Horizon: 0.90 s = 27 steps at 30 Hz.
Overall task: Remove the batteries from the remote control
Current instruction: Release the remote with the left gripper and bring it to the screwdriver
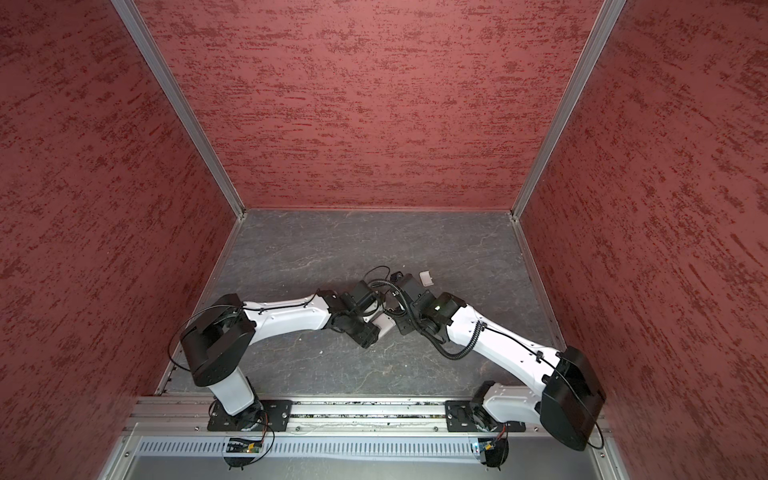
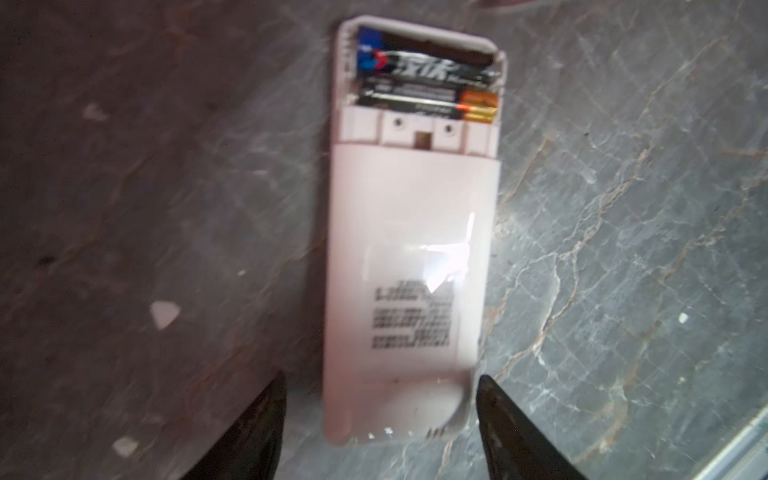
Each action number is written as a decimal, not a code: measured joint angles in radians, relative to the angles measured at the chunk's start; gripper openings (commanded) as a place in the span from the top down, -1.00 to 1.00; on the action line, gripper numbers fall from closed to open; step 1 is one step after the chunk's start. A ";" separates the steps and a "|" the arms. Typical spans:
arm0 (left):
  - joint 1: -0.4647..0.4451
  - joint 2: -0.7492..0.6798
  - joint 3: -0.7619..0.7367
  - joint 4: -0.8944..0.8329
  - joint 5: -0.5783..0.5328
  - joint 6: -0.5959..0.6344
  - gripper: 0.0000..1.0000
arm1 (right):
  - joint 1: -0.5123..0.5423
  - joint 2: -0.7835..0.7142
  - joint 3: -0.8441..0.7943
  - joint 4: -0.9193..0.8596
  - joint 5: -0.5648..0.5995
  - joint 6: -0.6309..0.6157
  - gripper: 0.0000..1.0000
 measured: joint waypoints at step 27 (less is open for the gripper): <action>0.222 -0.220 -0.125 0.742 0.389 -1.003 -0.36 | -0.005 -0.098 -0.021 0.466 0.051 -0.049 1.00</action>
